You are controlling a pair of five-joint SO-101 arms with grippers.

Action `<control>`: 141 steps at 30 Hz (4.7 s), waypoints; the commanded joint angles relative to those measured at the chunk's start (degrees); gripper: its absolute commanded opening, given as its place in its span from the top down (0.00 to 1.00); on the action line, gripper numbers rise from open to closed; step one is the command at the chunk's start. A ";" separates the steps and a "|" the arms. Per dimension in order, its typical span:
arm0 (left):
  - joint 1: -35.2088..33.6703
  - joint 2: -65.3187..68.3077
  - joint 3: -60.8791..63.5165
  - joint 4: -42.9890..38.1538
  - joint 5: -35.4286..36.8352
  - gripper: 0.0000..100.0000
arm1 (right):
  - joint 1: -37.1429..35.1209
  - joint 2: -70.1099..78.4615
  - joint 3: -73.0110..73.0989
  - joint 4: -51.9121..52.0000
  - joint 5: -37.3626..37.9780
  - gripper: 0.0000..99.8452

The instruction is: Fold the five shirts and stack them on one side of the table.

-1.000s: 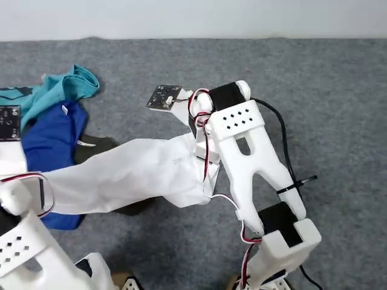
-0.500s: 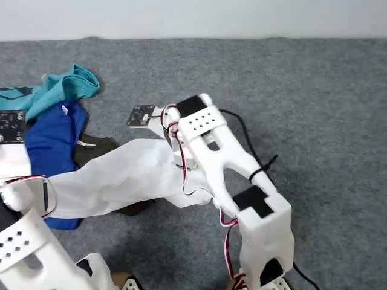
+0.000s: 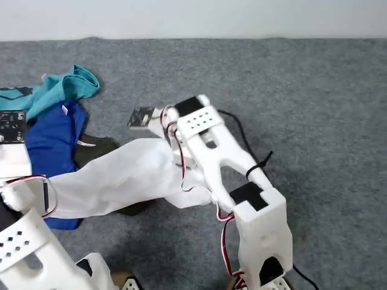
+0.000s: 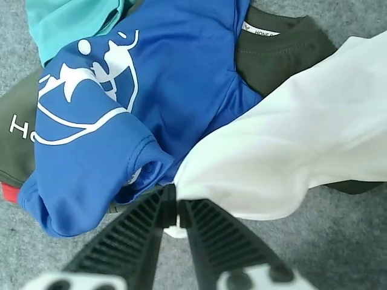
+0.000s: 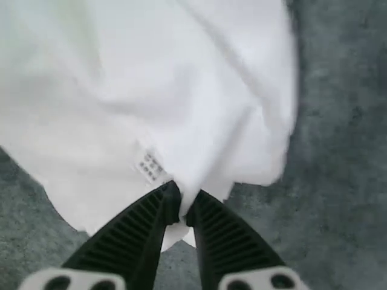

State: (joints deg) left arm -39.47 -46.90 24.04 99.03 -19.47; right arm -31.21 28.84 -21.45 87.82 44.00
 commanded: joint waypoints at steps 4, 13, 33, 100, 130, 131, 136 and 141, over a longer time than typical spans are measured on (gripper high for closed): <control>0.26 -0.97 -0.66 0.44 -0.44 0.99 | 4.44 -6.81 -16.26 10.24 0.62 0.99; 0.35 -0.97 -9.71 0.53 -0.35 0.99 | 9.10 -15.43 -24.79 14.90 0.62 0.99; 28.13 -0.88 -29.85 -14.51 -0.26 0.99 | 28.09 -47.52 -24.79 -1.36 5.01 0.99; 36.92 28.92 -14.20 -48.97 -25.93 0.99 | 40.66 -44.79 30.51 -30.73 10.20 0.99; 62.24 73.58 -33.36 -22.68 -2.29 0.80 | 43.47 -44.18 40.62 -28.35 7.74 0.99; 62.07 75.34 -35.91 -20.40 -2.37 0.80 | 43.56 -44.18 40.62 -28.35 7.74 0.99; 61.71 80.62 -47.60 -9.76 -2.46 0.80 | 43.65 -44.26 40.62 -28.26 7.74 0.99; 61.71 82.46 -51.91 -4.31 -2.81 0.81 | 43.74 -44.26 40.62 -28.26 7.74 0.99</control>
State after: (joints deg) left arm 22.77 36.09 -24.57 91.56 -22.46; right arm 11.87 -15.03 19.78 59.34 52.35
